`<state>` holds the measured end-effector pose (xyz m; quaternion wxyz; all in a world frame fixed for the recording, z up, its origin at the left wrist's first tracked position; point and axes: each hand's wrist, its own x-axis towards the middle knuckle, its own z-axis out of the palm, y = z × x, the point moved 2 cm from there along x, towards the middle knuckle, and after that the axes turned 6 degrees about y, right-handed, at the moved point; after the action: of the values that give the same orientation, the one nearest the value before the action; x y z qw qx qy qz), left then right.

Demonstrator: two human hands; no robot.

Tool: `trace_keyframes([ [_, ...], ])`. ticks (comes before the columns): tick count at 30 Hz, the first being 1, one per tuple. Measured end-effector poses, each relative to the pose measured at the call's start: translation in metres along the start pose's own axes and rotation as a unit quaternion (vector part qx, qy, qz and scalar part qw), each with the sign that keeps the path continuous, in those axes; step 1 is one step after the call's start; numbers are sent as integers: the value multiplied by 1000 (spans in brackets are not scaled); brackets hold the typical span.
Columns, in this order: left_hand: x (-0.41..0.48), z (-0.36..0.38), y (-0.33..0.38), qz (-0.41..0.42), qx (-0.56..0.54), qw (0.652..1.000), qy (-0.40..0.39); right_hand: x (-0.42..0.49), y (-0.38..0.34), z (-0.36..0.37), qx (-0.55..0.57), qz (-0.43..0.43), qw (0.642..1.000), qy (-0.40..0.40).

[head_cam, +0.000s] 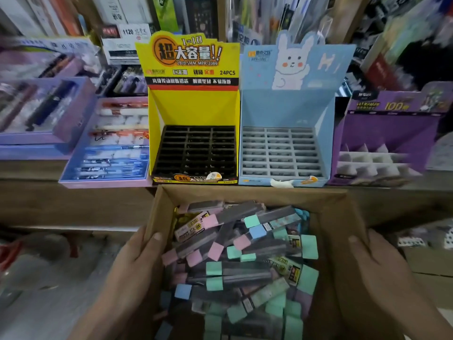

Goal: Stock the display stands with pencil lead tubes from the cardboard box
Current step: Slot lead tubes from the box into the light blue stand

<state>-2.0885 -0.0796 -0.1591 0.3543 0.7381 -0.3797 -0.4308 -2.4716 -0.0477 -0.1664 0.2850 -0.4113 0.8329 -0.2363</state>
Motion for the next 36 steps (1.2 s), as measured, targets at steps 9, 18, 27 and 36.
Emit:
trace_keyframes([
  [9,-3,-9,-3,103,125,987,8,-5,-1,-1,-7,-47,999,10],
  [18,-17,-11,15,216,218,950,54,-15,-10,-5,-37,-93,994,52],
  [27,-30,27,54,354,263,897,-31,-31,-55,6,-14,-311,950,-8],
  [36,17,71,49,281,356,886,-103,8,-92,62,-188,-286,925,-164],
])
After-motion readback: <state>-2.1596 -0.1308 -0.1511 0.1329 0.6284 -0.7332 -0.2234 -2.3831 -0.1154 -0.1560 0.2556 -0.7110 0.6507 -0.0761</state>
